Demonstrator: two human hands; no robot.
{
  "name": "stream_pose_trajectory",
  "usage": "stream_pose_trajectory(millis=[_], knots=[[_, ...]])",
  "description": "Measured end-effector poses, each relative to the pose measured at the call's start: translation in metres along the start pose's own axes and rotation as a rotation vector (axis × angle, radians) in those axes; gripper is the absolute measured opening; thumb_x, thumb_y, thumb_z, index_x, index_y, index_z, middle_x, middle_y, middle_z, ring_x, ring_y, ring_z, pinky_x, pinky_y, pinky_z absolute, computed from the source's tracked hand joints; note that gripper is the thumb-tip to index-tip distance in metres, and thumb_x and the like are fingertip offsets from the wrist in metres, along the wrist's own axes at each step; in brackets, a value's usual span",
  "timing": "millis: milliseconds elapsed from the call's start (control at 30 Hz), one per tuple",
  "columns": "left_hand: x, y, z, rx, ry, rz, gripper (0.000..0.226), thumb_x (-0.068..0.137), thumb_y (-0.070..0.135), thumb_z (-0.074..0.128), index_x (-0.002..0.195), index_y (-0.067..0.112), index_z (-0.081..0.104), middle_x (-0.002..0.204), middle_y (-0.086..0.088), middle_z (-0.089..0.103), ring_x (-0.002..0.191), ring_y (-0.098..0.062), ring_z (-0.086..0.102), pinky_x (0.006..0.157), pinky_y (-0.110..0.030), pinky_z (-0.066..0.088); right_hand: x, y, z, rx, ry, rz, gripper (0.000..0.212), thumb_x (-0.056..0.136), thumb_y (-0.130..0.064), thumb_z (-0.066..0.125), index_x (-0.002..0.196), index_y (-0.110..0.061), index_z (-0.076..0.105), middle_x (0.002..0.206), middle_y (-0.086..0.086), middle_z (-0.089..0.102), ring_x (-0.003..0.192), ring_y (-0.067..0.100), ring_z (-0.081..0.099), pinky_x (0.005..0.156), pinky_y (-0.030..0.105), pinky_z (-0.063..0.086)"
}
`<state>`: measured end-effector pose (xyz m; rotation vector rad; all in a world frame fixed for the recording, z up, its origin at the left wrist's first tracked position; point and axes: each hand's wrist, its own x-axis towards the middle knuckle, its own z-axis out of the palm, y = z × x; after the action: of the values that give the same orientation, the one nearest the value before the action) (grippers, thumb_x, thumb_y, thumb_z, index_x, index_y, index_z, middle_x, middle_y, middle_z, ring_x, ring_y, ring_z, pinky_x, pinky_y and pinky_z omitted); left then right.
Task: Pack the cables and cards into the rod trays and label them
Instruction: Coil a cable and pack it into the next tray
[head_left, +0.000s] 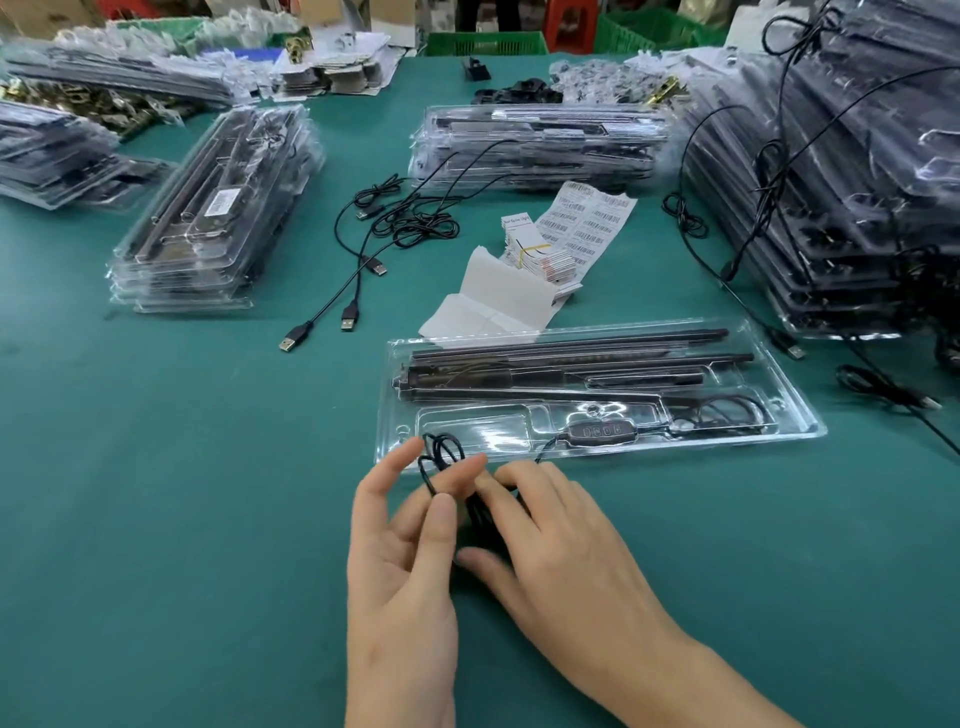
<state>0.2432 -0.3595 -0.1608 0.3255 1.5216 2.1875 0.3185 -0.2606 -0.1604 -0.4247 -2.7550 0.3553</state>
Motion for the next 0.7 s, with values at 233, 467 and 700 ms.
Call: stream_pose_trajectory(millis=[233, 467, 700], knots=[[0.019, 0.038, -0.048, 0.395, -0.169, -0.050, 0.047, 0.074, 0.017, 0.075, 0.117, 0.035, 0.073, 0.099, -0.005, 0.080, 0.081, -0.016, 0.075, 0.067, -0.020, 0.058, -0.002, 0.005, 0.006, -0.094, 0.041, -0.072, 0.045, 0.098, -0.027, 0.059, 0.139, -0.008, 0.059, 0.105, -0.001, 0.058, 0.091, 0.017, 0.055, 0.069, 0.029, 0.048], [0.036, 0.074, -0.092, 1.071, -0.475, 0.267, 0.059, 0.076, 0.027, 0.075, 0.127, 0.052, 0.062, 0.100, 0.025, 0.075, 0.080, 0.004, 0.068, 0.077, -0.004, 0.047, -0.001, 0.004, 0.006, -0.033, 0.078, -0.061, 0.042, 0.088, -0.016, 0.078, 0.128, -0.011, 0.068, 0.096, -0.002, 0.060, 0.084, 0.016, 0.058, 0.064, 0.030, 0.049], [0.068, 0.095, -0.097, 1.487, -0.746, 0.665, 0.043, 0.086, 0.067, 0.057, 0.126, 0.051, 0.060, 0.096, 0.027, 0.055, 0.086, 0.005, 0.054, 0.072, -0.010, 0.044, 0.005, 0.006, 0.001, -0.125, -0.044, -0.069, 0.059, 0.075, -0.014, 0.089, 0.129, -0.020, 0.068, 0.091, -0.006, 0.052, 0.080, 0.014, 0.050, 0.064, 0.024, 0.033]])
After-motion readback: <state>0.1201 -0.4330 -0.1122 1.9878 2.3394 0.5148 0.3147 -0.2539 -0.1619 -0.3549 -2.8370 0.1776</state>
